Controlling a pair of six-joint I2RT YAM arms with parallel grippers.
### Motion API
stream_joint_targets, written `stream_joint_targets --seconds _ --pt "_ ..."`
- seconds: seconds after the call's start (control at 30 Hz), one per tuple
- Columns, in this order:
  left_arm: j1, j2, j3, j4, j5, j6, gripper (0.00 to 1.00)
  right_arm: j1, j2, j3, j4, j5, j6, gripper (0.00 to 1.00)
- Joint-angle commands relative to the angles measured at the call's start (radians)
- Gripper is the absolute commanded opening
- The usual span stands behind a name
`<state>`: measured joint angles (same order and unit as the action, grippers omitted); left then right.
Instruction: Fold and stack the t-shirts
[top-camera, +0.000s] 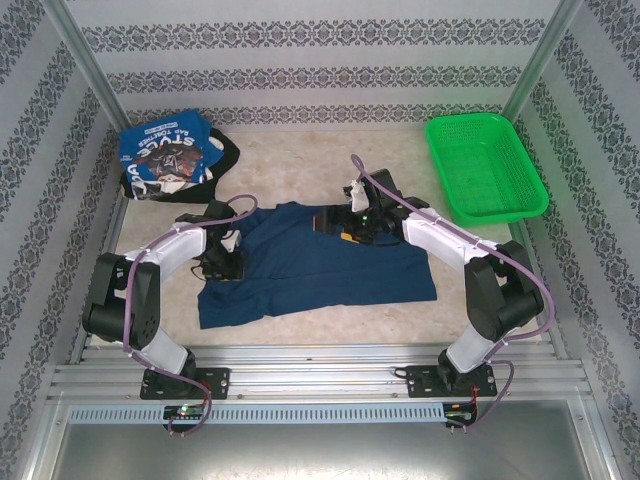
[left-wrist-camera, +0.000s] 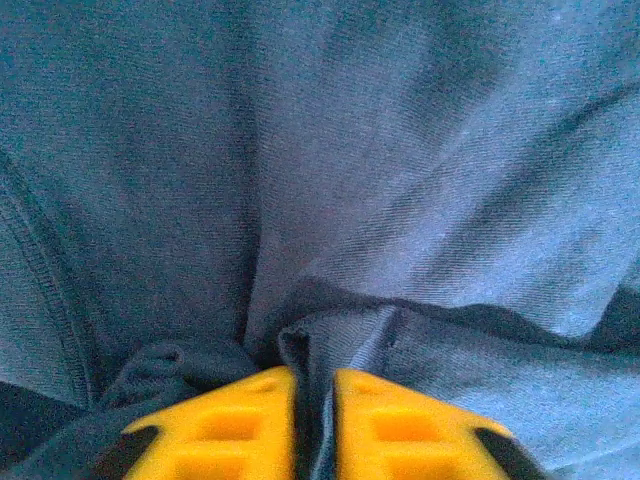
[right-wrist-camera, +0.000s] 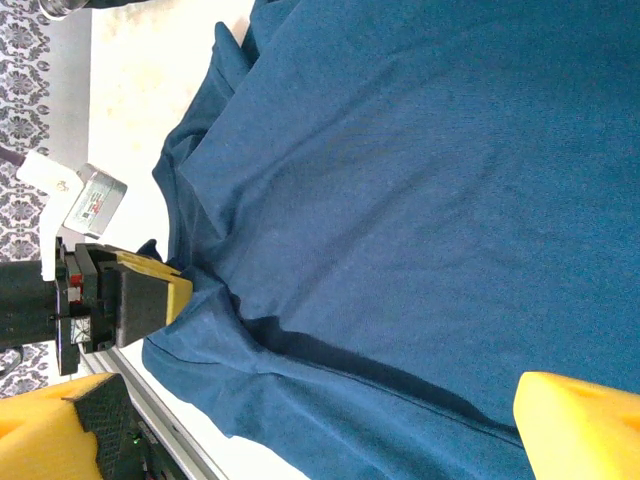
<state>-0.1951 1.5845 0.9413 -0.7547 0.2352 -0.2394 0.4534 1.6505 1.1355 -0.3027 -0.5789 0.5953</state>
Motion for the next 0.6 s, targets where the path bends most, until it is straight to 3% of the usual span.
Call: stream_joint_targets --seconds 0.0,0.57 --pt "-0.010 -0.032 -0.013 -0.017 0.007 0.017 0.02 -0.009 0.011 0.002 0.018 -0.021 -0.006 0.98" --pt "-0.010 -0.107 0.099 0.032 0.039 0.091 0.00 -0.009 -0.006 -0.012 0.017 -0.010 0.000 0.98"
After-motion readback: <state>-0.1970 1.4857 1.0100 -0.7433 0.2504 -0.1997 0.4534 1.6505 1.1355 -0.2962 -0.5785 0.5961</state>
